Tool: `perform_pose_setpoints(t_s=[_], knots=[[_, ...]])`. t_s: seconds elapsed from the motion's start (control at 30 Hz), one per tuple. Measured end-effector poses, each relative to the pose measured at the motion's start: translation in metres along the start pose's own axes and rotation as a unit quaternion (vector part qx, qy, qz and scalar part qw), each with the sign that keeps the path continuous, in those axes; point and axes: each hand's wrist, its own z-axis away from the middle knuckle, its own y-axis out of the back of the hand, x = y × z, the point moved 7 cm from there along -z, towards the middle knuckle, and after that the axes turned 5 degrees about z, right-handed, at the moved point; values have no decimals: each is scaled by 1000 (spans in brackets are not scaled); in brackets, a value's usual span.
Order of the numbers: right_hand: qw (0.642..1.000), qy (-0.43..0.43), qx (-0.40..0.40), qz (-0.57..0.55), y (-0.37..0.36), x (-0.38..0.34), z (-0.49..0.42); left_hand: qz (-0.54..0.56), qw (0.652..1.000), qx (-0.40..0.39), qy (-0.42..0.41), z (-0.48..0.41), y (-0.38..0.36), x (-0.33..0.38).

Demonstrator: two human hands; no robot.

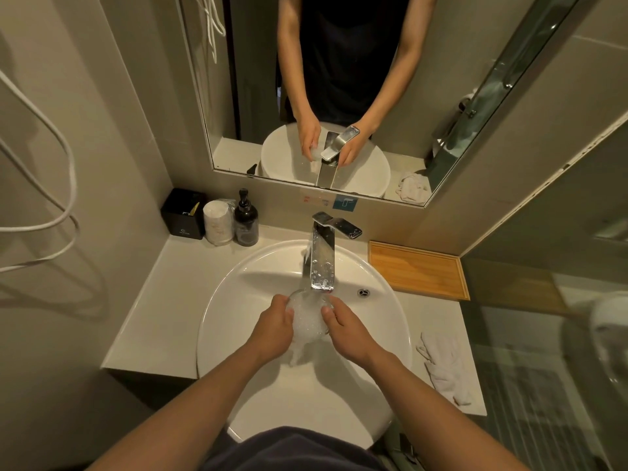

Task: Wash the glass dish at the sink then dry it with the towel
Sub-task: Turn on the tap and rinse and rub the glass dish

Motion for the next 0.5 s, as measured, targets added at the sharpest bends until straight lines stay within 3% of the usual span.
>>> perform_pose_setpoints(t_s=[0.1, 0.3, 0.5], knots=[[999, -31, -23, 5, -5, 6, 1, 36, 998, -35, 27, 5, -6, -4], [999, -7, -41, 17, -4, -1, 0, -50, 997, -30, -51, -4, 2, 7], [998, -55, -29, -17, -9, 14, 2, 38, 998, -41, 13, 4, -6, -5]])
